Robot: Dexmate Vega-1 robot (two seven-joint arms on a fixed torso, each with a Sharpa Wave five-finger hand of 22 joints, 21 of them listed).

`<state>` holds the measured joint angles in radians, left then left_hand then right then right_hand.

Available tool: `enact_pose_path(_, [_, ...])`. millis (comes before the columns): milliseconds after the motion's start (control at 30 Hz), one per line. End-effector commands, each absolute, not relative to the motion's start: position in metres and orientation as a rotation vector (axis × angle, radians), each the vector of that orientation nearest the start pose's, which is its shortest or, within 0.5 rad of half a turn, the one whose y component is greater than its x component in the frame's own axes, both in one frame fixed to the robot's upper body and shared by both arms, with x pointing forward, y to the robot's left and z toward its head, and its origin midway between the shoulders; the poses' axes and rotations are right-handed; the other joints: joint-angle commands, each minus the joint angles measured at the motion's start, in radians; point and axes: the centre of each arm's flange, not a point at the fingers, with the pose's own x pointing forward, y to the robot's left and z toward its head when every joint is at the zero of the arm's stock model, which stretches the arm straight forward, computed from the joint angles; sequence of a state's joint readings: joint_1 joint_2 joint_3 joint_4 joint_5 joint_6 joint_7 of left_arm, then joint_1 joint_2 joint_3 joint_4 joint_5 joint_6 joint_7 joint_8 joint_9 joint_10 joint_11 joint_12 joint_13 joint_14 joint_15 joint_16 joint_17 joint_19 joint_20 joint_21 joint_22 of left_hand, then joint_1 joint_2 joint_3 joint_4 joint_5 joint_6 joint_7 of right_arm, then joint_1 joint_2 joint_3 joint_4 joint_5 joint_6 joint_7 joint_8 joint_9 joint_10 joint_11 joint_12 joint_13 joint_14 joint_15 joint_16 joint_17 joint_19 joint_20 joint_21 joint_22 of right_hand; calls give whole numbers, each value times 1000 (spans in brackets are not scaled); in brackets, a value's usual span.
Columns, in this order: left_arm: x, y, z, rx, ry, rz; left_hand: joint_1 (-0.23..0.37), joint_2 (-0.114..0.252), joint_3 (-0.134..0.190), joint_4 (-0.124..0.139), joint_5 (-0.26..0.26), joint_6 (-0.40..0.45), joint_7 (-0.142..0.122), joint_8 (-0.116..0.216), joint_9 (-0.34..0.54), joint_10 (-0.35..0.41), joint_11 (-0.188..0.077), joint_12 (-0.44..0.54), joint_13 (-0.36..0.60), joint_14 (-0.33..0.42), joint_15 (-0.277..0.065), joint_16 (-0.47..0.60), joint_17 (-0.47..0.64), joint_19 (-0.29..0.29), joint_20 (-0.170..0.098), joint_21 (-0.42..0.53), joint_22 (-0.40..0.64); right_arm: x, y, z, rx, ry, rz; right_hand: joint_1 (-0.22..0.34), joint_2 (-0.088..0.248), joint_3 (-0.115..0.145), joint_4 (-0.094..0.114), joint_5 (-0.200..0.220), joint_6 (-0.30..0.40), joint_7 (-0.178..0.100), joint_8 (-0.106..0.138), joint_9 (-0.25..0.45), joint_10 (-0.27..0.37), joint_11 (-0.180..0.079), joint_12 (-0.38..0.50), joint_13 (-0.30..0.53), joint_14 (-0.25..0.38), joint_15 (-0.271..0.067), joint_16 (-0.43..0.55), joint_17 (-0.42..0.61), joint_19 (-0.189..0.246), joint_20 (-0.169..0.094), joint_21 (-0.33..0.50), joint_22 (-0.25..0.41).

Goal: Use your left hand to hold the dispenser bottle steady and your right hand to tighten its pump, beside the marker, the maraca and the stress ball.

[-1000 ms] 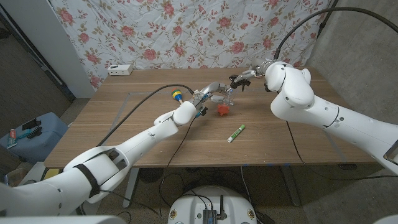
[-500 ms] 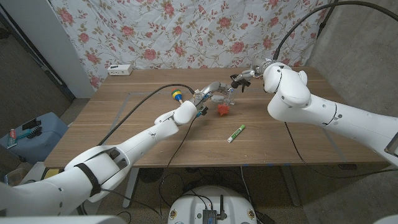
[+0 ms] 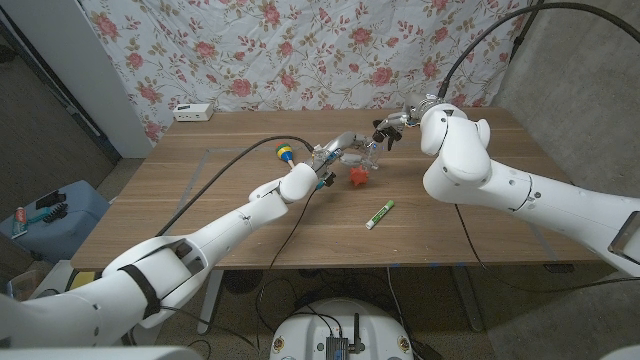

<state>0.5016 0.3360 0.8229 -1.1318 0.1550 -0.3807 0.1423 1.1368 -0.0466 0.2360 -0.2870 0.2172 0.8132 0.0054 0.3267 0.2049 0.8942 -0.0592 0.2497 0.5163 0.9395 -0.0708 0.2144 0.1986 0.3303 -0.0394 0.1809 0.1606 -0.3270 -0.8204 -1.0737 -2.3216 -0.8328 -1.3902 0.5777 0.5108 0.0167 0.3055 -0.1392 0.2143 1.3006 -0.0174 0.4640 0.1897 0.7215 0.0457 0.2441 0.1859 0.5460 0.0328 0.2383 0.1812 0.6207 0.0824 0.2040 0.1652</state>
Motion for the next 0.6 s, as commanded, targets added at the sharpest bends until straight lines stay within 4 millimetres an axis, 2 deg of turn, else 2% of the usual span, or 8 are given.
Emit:
enact_pose_path(33, [648, 57, 8, 811, -887, -403, -5, 118, 134, 130, 6, 226, -50, 7, 3, 76, -64, 5, 3, 70, -132, 7, 0, 5, -89, -1, 2, 481, -159, 112, -1344, -221, -278, 2, 10, 10, -3, 5, 34, -1, 10, 1, 18, -1, 5, 2, 21, -3, -6, 1, 13, -7, 1, 4])
enact_pose_path(267, [646, 59, 6, 806, -888, -401, -5, 119, 135, 130, 6, 226, -49, 6, 3, 75, -63, 3, 4, 71, -131, 7, 0, 5, -89, -1, 2, 479, -156, 111, -1340, -230, -279, 3, 16, 22, -6, 7, 78, -7, 18, -2, 50, -11, 4, 1, 37, -12, -11, 0, 20, -13, -2, 5])
enact_pose_path(600, [644, 61, 4, 803, -891, -400, -5, 119, 135, 130, 7, 226, -49, 6, 3, 75, -63, 1, 3, 69, -128, 7, 0, 5, -87, -1, 2, 480, -153, 107, -1333, -224, -277, 7, 28, 37, -8, 11, 107, -6, 27, -4, 70, -7, -1, 1, 54, -23, -14, 0, 24, -18, -4, 5])
